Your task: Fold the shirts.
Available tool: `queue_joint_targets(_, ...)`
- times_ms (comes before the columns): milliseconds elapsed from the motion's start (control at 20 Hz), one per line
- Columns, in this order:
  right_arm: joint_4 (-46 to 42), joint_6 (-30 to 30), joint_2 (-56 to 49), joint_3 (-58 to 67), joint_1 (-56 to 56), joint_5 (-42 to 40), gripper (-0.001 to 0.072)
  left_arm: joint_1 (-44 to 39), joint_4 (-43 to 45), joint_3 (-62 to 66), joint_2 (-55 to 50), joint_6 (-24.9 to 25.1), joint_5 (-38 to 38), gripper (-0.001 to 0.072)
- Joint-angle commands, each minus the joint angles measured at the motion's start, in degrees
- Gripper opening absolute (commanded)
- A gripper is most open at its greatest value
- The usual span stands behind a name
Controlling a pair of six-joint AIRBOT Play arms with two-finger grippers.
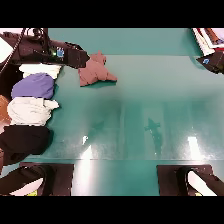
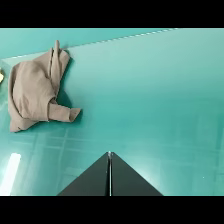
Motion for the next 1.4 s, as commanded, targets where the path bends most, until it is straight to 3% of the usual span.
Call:
queue_joint_targets(0, 0.0, 0.0, 0.0, 0.0, 0.0, 0.0, 0.0013, 0.0, 0.0, 0.1, 0.0, 0.0, 0.0, 0.003)
queue_joint_targets(400, 0.0, 0.0, 0.0, 0.0, 0.0, 0.0, 0.0014, 0.0, 0.0, 0.1, 0.0, 0.0, 0.0, 0.003)
queue_joint_targets(600, 0.0, 0.0, 0.0, 0.0, 0.0, 0.0, 0.0014, 0.0, -1.8, 0.0, -0.1, 0.7, 6.7, 0.003)
queue_joint_targets(650, 0.4, 0.0, 0.0, 0.0, 0.0, -0.5, 0.0014, 0.0, -0.9, 0.0, -0.3, 2.7, 9.0, 0.0127)
queue_joint_targets(700, 0.5, 0.0, 0.0, 0.0, 0.1, -1.5, 0.0014, 0.0, 1.6, 0.0, -0.9, 2.8, 10.6, 0.0468)
queue_joint_targets(750, 0.5, 0.0, 0.0, 0.0, 0.0, -1.7, 0.0014, 0.4, 4.6, 0.0, -2.1, 0.7, 11.5, 0.0599)
queue_joint_targets(900, 0.5, 0.0, 0.0, 0.0, 0.1, -1.0, 0.0014, 4.8, 10.5, 0.0, -10.8, -6.3, 11.4, 0.0598)
queue_joint_targets(1050, 0.4, 0.0, 0.0, 0.0, 0.1, 1.0, 0.0014, 11.7, 6.5, 0.0, -22.5, -10.8, 11.7, 0.0627)
queue_joint_targets(1200, 0.4, 0.0, 0.0, 0.0, 0.1, 1.9, 0.0014, 16.5, -6.3, 0.1, -32.3, -10.1, 14.7, 0.0627)
queue_joint_targets(1350, 0.4, 0.0, 0.0, 0.0, 0.1, 1.9, 0.0014, 17.1, -15.0, 0.2, -37.5, -4.2, 20.9, 0.0625)
